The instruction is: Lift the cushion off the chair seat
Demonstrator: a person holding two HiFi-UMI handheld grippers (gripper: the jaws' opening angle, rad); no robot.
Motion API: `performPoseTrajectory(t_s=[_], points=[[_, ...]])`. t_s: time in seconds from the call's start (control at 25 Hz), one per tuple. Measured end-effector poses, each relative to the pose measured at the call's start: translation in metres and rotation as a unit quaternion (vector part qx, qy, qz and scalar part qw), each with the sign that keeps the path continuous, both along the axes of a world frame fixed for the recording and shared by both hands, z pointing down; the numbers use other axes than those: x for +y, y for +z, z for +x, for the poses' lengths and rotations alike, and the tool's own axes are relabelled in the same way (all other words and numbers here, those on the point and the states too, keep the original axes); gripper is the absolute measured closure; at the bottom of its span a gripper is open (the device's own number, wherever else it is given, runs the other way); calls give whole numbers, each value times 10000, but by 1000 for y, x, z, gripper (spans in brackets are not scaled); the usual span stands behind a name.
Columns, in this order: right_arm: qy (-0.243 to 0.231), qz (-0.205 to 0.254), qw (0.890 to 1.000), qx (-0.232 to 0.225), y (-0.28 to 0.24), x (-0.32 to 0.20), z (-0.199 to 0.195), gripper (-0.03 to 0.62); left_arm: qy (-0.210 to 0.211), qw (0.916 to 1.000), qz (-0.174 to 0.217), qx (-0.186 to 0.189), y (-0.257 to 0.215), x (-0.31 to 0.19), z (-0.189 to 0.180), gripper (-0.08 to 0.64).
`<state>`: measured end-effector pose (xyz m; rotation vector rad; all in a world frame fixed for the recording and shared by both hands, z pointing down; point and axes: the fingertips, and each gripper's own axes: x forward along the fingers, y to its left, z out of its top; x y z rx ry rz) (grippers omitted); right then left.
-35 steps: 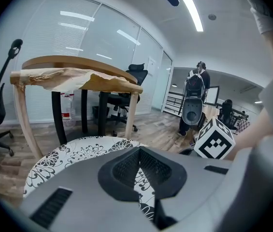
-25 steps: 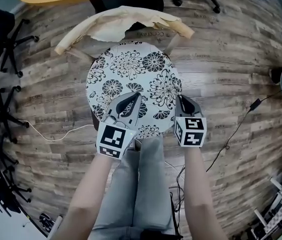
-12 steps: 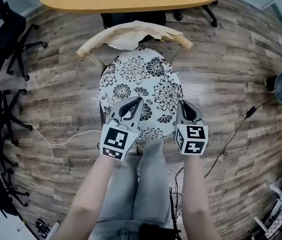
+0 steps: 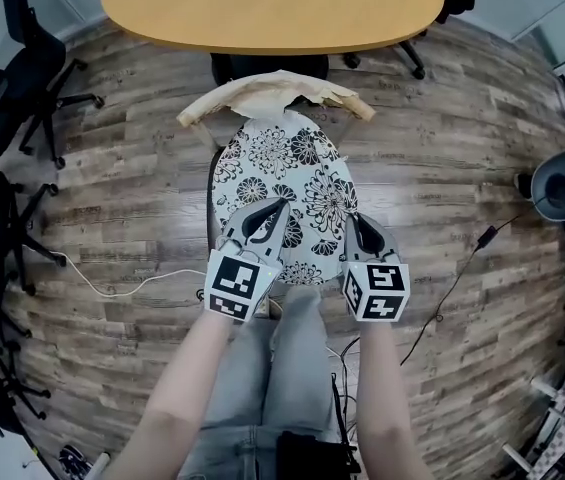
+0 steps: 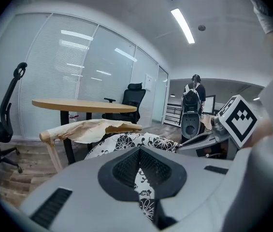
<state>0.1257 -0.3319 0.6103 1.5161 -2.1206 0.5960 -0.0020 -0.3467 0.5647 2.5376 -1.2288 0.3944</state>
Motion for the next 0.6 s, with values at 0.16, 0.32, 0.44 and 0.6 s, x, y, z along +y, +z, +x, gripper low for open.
performPoseTrajectory(t_s=[0.16, 0.32, 0.44, 0.6], points=[[-58, 92, 9999, -31, -23, 0, -7, 555, -18, 10000, 49, 36, -19, 4, -2, 555], [-76, 227, 9997, -65, -48, 3, -11, 555, -110, 9999, 109, 74, -36, 9, -7, 555], [-105, 305, 9995, -71, -66, 7, -14, 555, -174, 9996, 185, 102, -51, 12, -12, 555], [-140, 392, 9991, -82, -86, 11, -22, 555, -239, 9992, 265, 187, -72, 14, -17, 555]])
